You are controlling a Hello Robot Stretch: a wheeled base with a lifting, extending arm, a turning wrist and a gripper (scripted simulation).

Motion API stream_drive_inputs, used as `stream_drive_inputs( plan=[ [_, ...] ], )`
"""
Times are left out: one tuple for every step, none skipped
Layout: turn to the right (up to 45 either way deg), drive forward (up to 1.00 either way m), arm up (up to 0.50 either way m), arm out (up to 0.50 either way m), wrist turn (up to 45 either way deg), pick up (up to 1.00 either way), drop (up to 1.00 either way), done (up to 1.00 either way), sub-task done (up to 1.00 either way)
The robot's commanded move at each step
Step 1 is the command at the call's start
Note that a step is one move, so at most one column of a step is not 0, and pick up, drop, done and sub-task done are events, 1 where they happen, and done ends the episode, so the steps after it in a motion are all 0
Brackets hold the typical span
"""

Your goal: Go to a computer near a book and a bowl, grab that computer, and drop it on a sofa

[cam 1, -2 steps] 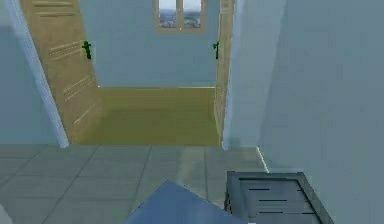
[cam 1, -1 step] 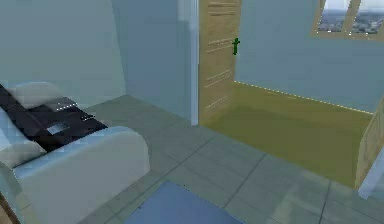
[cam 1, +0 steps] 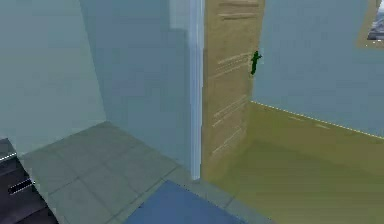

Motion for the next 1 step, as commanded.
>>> stream_drive_inputs(
  plan=[
    [0.0,0.6,0.0,0.0,0.0,0.0,0.0,0.0,0.0]
  ],
)
